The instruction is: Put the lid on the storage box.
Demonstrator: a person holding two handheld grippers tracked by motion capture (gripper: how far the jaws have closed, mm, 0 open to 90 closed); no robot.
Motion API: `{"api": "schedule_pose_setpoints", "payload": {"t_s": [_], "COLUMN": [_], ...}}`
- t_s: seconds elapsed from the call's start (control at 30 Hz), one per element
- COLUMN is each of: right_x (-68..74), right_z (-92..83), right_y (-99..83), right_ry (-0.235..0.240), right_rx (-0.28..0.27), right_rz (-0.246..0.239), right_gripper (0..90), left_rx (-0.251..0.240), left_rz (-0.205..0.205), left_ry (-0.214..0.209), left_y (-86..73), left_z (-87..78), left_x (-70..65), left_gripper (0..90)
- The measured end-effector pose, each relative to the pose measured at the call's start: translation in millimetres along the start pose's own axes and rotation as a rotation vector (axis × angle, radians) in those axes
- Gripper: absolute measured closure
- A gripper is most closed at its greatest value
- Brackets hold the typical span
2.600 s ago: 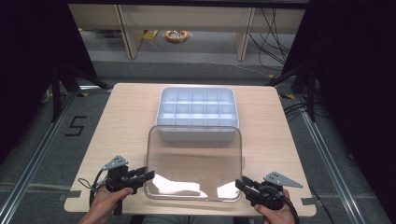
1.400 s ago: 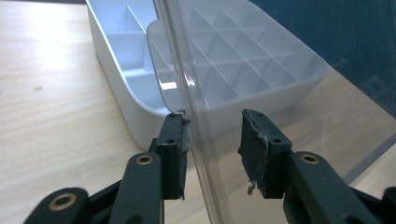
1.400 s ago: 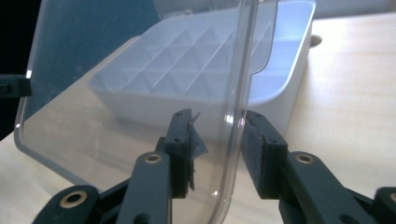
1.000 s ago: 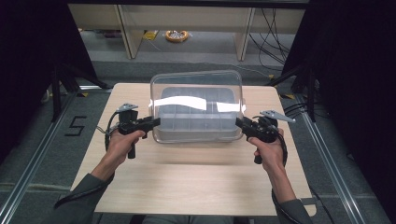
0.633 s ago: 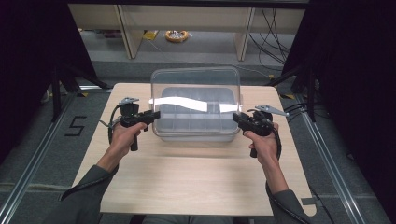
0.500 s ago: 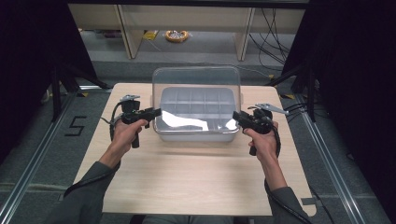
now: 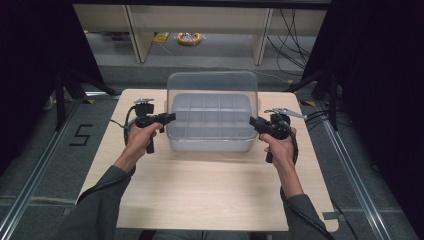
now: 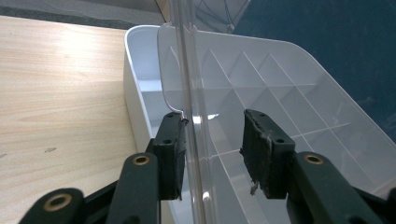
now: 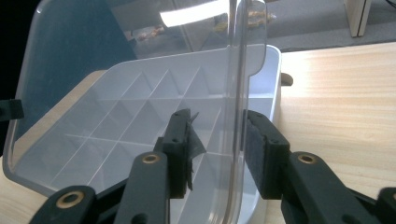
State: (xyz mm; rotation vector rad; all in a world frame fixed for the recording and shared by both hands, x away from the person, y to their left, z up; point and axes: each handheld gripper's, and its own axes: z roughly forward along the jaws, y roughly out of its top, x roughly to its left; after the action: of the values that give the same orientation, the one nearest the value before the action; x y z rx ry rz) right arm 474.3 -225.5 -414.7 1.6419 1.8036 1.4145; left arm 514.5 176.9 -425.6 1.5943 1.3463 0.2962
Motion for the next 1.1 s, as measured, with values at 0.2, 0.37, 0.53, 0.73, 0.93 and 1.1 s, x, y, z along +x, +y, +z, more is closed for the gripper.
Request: {"api": "schedule_pose_setpoints", "payload": {"t_s": [0.2,0.37,0.53,0.73,0.93,1.1], "right_x": [-3.9,-6.5,-14.6,-18.0,-12.8,-13.8], "right_z": [10.6,16.1,21.8,25.1,26.7,28.4], "right_y": [-2.2,-6.0,-10.5,-14.4,-16.0,-16.6], "right_ry": [0.006,-0.004,0.013,0.023,0.016,0.01], "right_rx": [-0.004,0.001,0.0,0.005,0.037,0.043], "right_rz": [-0.01,-0.015,-0.012,0.02,0.109,0.112], "right_gripper": [63.2,62.2,61.1,60.0,58.9,58.6], "left_rx": [0.011,0.026,0.042,0.05,0.052,0.046], "left_rz": [-0.017,-0.022,-0.032,-0.046,-0.051,-0.044], "left_ry": [0.006,0.017,0.015,0.009,0.0,0.005], "left_y": [1.4,-1.1,-2.7,-4.6,-7.0,-7.2], "left_z": [5.7,11.2,17.6,21.6,24.6,25.3], "left_x": [4.8,8.9,10.9,13.0,15.7,14.8], "left_gripper": [58.4,57.6,56.3,55.5,54.0,53.7]}}
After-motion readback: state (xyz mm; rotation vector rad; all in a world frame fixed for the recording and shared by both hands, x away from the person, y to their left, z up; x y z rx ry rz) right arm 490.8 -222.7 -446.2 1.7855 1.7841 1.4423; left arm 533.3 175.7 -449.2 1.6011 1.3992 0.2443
